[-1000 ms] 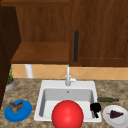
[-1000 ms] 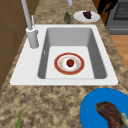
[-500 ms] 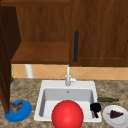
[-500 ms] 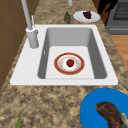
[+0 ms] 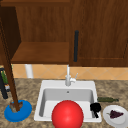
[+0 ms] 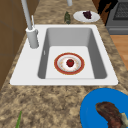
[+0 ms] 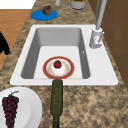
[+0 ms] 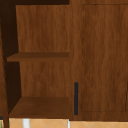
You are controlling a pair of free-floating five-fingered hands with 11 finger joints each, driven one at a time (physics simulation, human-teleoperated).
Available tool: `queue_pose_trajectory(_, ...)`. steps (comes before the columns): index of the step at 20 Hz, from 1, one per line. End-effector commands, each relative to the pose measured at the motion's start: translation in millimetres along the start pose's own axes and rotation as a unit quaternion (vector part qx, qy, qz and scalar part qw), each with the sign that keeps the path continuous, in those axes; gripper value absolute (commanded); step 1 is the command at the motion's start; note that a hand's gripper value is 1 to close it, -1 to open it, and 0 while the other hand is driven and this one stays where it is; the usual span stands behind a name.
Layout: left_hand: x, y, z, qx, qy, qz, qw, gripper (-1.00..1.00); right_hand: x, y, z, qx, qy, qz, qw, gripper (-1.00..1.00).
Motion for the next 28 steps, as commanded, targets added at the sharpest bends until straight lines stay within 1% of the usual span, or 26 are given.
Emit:
queue_pose_trajectory(1,8.7,-1.7,-26.8,0.003,0.008,-0.002,1.0,-1.0,0.0,0.0,0.0,0.0,0.0,0.0,1.0,0.0)
queue_pose_trajectory(4,11.6,-6.7,-39.7,0.006,0.024,-0.003,0.9997,-1.0,0.0,0.0,0.0,0.0,0.0,0.0,1.0,0.0)
queue_pose_trajectory(6,6.6,-9.0,-47.0,0.006,0.038,-0.006,0.9992,-1.0,0.0,0.0,0.0,0.0,0.0,0.0,1.0,0.0)
queue_pose_trajectory(7,4.4,-13.3,-50.7,0.006,0.042,-0.003,0.9991,-1.0,0.0,0.0,0.0,0.0,0.0,0.0,1.0,0.0)
queue_pose_trajectory(9,2.7,-13.9,-59.9,0.006,0.043,-0.007,0.999,-1.0,0.0,0.0,0.0,0.0,0.0,0.0,1.0,0.0)
queue_pose_trajectory(10,-2.9,-15.7,-64.9,0.005,0.042,-0.008,0.9991,-1.0,0.0,0.0,0.0,0.0,0.0,0.0,1.0,0.0)
queue_pose_trajectory(13,-10.0,-15.4,-84.3,0.002,0.032,-0.009,0.9994,-1.0,0.0,0.0,0.0,0.0,0.0,0.0,1.0,0.0)
queue_pose_trajectory(16,-21.1,-16.9,-98.1,0.0,0.035,-0.015,0.9993,-1.0,0.0,0.0,0.0,0.0,0.0,0.0,1.0,0.0)
queue_pose_trajectory(18,-29.0,-17.5,-105.7,0.0,0.041,-0.018,0.999,-1.0,0.0,0.0,0.0,0.0,0.0,0.0,1.0,0.0)
queue_pose_trajectory(21,-42.2,-21.4,-115.5,0.003,0.048,-0.015,0.9987,-1.0,0.0,0.0,0.0,0.0,0.0,0.0,1.0,0.0)
queue_pose_trajectory(23,-50.3,-25.5,-123.6,0.0,0.048,-0.013,0.9988,-1.0,0.0,0.0,0.0,0.0,0.0,0.0,1.0,0.0)
queue_pose_trajectory(28,-71.7,-36.1,-142.9,-0.003,0.046,-0.014,0.9989,-1.0,0.0,0.0,0.0,0.0,0.0,0.0,1.0,0.0)
